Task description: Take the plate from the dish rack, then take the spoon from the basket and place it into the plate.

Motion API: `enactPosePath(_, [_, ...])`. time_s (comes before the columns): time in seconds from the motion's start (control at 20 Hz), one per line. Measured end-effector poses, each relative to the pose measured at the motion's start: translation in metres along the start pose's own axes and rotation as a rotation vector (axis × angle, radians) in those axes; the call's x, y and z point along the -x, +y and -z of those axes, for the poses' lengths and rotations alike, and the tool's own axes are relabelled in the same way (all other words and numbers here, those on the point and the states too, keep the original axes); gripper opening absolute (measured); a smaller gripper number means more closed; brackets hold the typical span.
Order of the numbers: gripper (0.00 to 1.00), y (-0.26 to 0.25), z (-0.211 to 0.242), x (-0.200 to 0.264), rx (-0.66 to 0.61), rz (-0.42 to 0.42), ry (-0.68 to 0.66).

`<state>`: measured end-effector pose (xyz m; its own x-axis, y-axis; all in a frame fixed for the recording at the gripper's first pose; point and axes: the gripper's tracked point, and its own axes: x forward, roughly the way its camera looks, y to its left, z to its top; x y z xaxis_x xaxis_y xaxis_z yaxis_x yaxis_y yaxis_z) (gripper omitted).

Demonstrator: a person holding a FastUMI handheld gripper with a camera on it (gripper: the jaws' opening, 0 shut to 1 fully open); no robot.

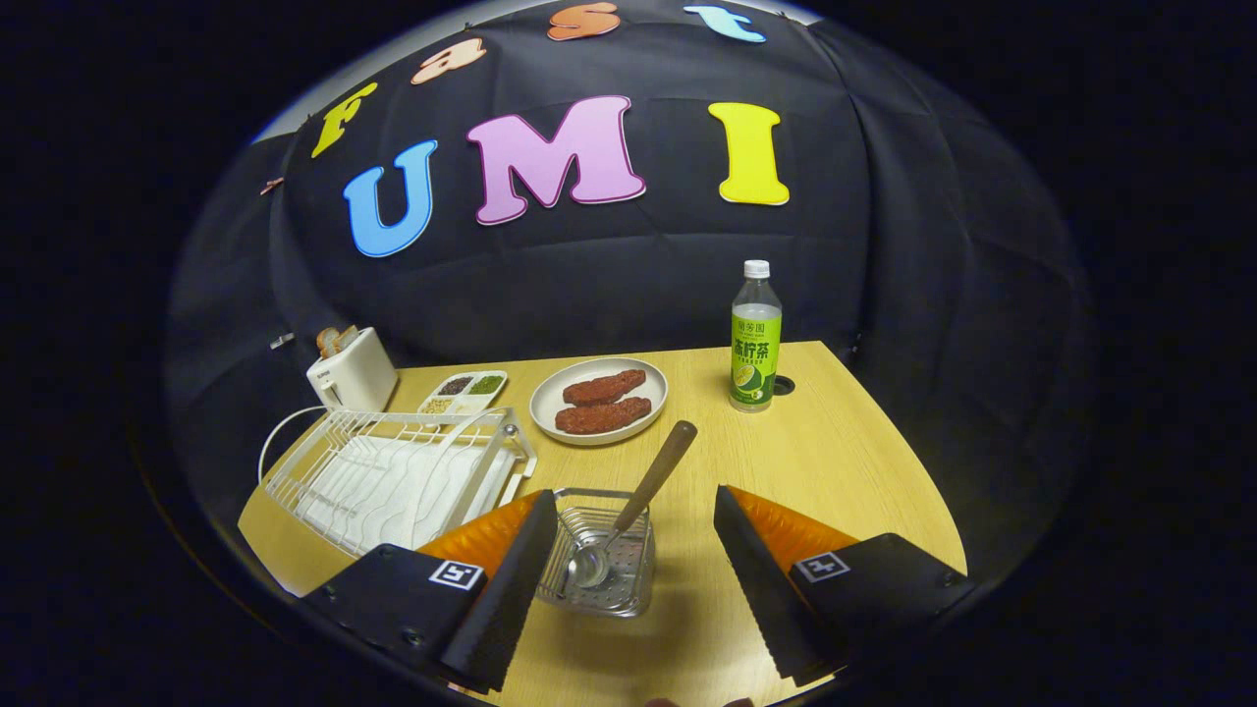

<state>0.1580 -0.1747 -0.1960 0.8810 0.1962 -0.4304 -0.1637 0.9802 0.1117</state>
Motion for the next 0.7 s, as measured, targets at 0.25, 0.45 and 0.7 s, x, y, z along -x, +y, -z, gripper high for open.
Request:
enactPosePath(0.25, [0.99, -0.007, 0.001, -0.036, 0.004, -0.012, 0.001])
enactPosePath(0.45, [0.98, -0.008, 0.002, -0.060, -0.012, -0.033, 0.014])
enactPosePath(0.7, [0.70, -0.004, 0.001, -0.068, -0.004, -0.066, 0.008])
